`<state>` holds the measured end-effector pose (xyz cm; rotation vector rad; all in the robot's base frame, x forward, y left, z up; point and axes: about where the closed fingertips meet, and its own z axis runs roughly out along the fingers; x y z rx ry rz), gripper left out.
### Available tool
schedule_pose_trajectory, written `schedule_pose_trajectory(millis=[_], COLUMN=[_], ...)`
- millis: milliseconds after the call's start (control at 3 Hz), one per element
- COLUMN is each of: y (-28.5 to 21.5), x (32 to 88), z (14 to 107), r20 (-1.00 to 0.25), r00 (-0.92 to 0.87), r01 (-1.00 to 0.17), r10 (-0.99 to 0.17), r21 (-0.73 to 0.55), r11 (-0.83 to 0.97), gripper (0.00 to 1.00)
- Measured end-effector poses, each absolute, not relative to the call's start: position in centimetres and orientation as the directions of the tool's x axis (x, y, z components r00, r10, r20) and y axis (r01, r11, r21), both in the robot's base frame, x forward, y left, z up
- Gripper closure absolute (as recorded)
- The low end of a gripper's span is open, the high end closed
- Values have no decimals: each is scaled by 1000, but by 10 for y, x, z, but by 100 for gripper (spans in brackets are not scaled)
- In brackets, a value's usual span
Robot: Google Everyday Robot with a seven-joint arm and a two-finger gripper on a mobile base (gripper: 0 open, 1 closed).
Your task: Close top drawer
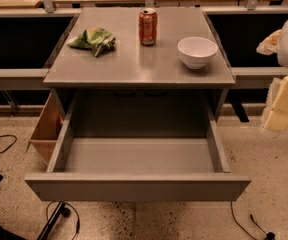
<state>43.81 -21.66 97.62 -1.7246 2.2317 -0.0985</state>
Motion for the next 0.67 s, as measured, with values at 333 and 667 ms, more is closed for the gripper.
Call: schedule_pose_trajectory(millis=[333, 667], y=[-217, -223], x=[438, 427], z=[976, 958], r20=[-207, -218], r00=[-221, -249], r01=[-931, -923], r10=[-953, -944], r21=[-246, -243], r11=[270, 299], gripper=[0, 0])
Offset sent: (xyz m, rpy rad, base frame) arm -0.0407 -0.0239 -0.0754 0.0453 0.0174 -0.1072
